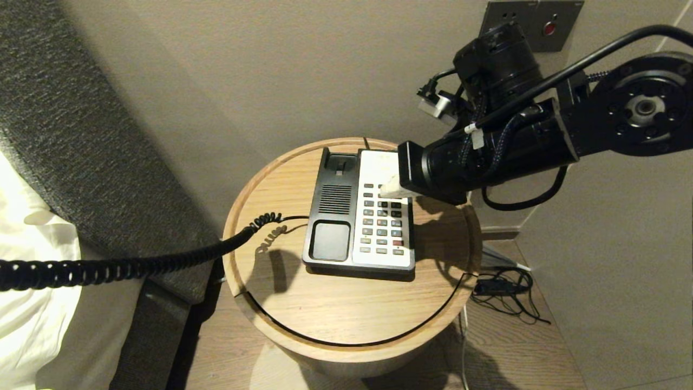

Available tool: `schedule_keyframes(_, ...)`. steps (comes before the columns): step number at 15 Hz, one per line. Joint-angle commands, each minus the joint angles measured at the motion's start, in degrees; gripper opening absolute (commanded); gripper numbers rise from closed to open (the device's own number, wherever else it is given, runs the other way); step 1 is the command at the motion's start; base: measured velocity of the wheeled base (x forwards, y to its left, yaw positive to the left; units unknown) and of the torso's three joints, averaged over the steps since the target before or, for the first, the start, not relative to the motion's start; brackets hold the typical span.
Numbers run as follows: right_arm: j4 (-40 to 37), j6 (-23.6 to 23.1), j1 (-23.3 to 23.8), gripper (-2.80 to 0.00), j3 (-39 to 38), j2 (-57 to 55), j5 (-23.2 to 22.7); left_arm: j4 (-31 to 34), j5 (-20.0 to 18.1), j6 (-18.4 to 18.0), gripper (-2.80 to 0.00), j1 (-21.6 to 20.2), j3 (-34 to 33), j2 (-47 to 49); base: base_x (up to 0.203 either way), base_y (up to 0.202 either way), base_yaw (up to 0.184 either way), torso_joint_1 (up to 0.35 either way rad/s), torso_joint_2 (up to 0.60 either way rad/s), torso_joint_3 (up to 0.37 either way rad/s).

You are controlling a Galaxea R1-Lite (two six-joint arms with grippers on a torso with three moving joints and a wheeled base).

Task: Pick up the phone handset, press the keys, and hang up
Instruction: Dial the number

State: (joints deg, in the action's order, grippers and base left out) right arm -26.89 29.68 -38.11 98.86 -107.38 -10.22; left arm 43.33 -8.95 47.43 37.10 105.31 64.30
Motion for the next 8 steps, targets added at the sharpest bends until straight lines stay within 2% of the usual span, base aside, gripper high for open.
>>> schedule_keyframes(1, -0.35, 0.21, -1.02, -2.80, 0.99, -1.18, -0.08, 0.18, -0.10, 0.31, -2.80, -0.01, -0.04, 0.21, 0.000, 0.000, 0.000, 0.000, 0.00, 0.000)
schedule_keyframes(8, -0.13, 0.12, -1.18, -2.80, 3.59, -4.67, 0.43, 0.18, -0.10, 0.29, -2.80, -0.01, -0.20, 0.03, 0.000, 0.000, 0.000, 0.000, 0.00, 0.000)
